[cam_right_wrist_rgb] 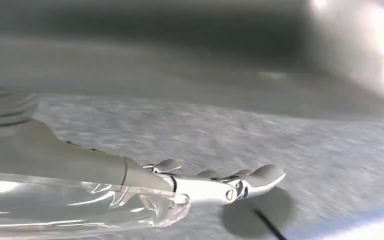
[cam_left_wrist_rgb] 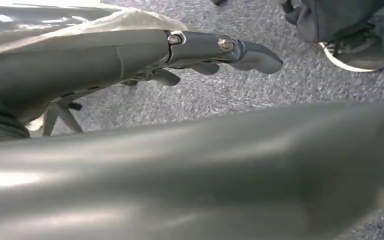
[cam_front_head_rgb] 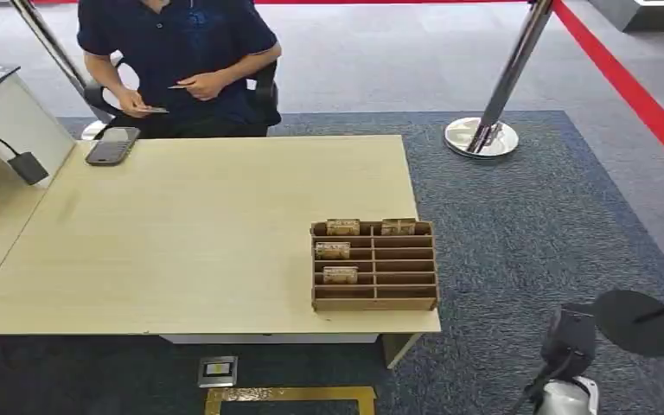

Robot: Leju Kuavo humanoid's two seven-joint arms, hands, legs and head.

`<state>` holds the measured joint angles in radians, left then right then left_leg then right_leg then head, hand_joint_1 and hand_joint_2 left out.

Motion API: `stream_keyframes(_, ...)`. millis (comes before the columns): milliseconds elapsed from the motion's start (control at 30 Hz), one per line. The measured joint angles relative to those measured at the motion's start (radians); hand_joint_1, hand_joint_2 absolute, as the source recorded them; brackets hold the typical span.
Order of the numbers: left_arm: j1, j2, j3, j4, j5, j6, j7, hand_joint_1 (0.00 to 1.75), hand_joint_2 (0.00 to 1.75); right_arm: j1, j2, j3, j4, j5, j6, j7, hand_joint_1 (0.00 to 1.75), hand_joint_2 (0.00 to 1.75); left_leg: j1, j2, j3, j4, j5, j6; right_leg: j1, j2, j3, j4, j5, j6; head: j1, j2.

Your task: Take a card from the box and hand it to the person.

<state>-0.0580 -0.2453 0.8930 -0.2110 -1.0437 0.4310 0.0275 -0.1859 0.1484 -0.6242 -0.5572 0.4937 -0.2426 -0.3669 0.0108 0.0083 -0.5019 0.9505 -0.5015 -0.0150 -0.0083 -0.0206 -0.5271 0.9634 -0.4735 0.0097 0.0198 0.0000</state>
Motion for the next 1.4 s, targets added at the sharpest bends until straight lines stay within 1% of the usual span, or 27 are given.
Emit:
stream_keyframes(100, -0.001, -0.002, 0.007, 0.002, -0.009, 0.006, 0.001, 0.00, 0.00, 0.014, 0.000, 0.037, -0.097, -0.044, -0.025, -0.020, 0.00, 0.00, 0.000, 0.000, 0.000, 0.000, 0.000, 0.000, 0.000, 0.000, 0.000, 0.000, 0.000, 0.000, 0.000, 0.000)
stream_keyframes(267, -0.001, -0.006, 0.014, 0.003, -0.020, 0.008, 0.007, 0.00, 0.00, 0.044, -0.004, 0.107, -0.261, -0.081, -0.073, -0.045, 0.00, 0.00, 0.000, 0.000, 0.000, 0.000, 0.000, 0.000, 0.000, 0.000, 0.000, 0.000, 0.000, 0.000, 0.000, 0.000)
stream_keyframes(400, -0.003, -0.008, 0.019, 0.004, -0.035, 0.009, 0.012, 0.00, 0.00, 0.049, -0.017, 0.186, -0.393, -0.074, -0.113, -0.050, 0.00, 0.00, 0.000, 0.000, 0.000, 0.000, 0.000, 0.000, 0.000, 0.000, 0.000, 0.000, 0.000, 0.000, 0.000, 0.000)
stream_keyframes(500, -0.005, -0.008, 0.021, 0.005, -0.046, 0.009, 0.012, 0.00, 0.00, 0.044, -0.026, 0.262, -0.477, -0.039, -0.143, -0.047, 0.00, 0.00, 0.000, 0.000, 0.000, 0.000, 0.000, 0.000, 0.000, 0.000, 0.001, 0.000, 0.000, 0.000, 0.000, 0.000)
stream_keyframes(533, -0.006, -0.008, 0.021, 0.005, -0.050, 0.009, 0.012, 0.00, 0.00, 0.039, -0.029, 0.291, -0.502, -0.020, -0.152, -0.044, 0.00, 1.75, 0.000, 0.000, 0.000, 0.000, 0.000, 0.000, 0.000, 0.000, 0.001, 0.000, 0.000, 0.000, 0.000, 0.000)
stream_keyframes(733, -0.010, -0.008, 0.021, 0.006, -0.071, 0.008, 0.012, 0.00, 0.00, 0.000, -0.034, 0.453, -0.609, 0.106, -0.197, 0.001, 0.00, 1.75, 0.000, 0.000, 0.000, 0.000, 0.000, 0.000, 0.000, 0.000, 0.001, 0.001, 0.000, 0.000, 0.000, 0.000)
stream_keyframes(833, -0.011, -0.008, 0.021, 0.007, -0.080, 0.008, 0.011, 0.00, 0.00, -0.025, -0.034, 0.524, -0.643, 0.171, -0.206, 0.032, 0.02, 1.75, 0.000, 0.000, 0.000, 0.000, 0.000, 0.000, 0.000, 0.000, 0.001, 0.001, 0.000, 0.000, 0.000, 0.000)
stream_keyframes(867, -0.011, -0.008, 0.021, 0.007, -0.084, 0.008, 0.011, 0.00, 0.00, -0.033, -0.034, 0.550, -0.652, 0.194, -0.208, 0.043, 0.07, 1.75, 0.000, 0.000, 0.000, 0.000, 0.000, 0.000, 0.000, 0.000, 0.001, 0.001, 0.000, 0.000, 0.000, 0.000)
stream_keyframes(933, -0.012, -0.008, 0.021, 0.007, -0.089, 0.008, 0.011, 0.00, 0.00, -0.058, -0.033, 0.597, -0.662, 0.237, -0.208, 0.068, 0.44, 1.75, 0.000, 0.000, 0.000, 0.000, 0.000, 0.000, 0.000, 0.000, 0.001, 0.001, 0.000, 0.000, 0.000, 0.000)
stream_keyframes(967, -0.012, -0.008, 0.021, 0.007, -0.090, 0.008, 0.011, 0.00, 0.00, -0.073, -0.033, 0.626, -0.664, 0.262, -0.207, 0.085, 0.44, 1.75, 0.000, 0.000, 0.000, 0.000, 0.000, 0.000, 0.000, 0.000, 0.001, 0.001, 0.000, 0.000, 0.000, 0.000)
stream_keyframes(1000, -0.013, -0.008, 0.022, 0.007, -0.090, 0.008, 0.011, 0.00, 0.00, -0.089, -0.032, 0.655, -0.665, 0.285, -0.206, 0.099, 0.63, 1.75, 0.000, 0.000, 0.000, 0.000, 0.000, 0.000, 0.000, 0.000, 0.001, 0.001, 0.000, 0.000, 0.000, 0.000)
stream_keyframes(1100, -0.015, -0.009, 0.032, 0.007, -0.086, 0.008, 0.011, 0.00, 0.00, -0.135, -0.028, 0.725, -0.659, 0.341, -0.195, 0.143, 0.63, 1.75, 0.000, 0.000, 0.000, 0.000, 0.001, 0.000, 0.000, 0.000, 0.001, 0.001, 0.000, 0.000, 0.000, 0.000)
stream_keyframes(1167, -0.016, -0.009, 0.040, 0.007, -0.080, 0.008, 0.011, 0.00, 0.00, -0.167, -0.027, 0.771, -0.648, 0.378, -0.189, 0.175, 0.59, 1.75, 0.000, 0.000, 0.000, 0.000, 0.001, 0.000, 0.000, 0.000, 0.001, 0.001, 0.000, 0.000, 0.000, 0.000)
stream_keyframes(1200, -0.017, -0.009, 0.044, 0.007, -0.077, 0.008, 0.011, 0.00, 0.00, -0.185, -0.025, 0.793, -0.640, 0.395, -0.184, 0.190, 0.66, 1.75, 0.000, 0.000, 0.000, 0.000, 0.001, 0.000, 0.000, 0.000, 0.001, 0.001, 0.001, 0.000, 0.000, 0.000)
stream_keyframes(1400, -0.022, -0.009, 0.066, 0.007, -0.060, 0.008, 0.012, 0.00, 0.00, -0.280, -0.016, 0.901, -0.562, 0.504, -0.169, 0.283, 0.65, 1.75, 0.000, 0.000, 0.000, 0.000, 0.001, 0.000, 0.000, 0.000, 0.001, 0.001, 0.001, 0.000, 0.000, 0.000)
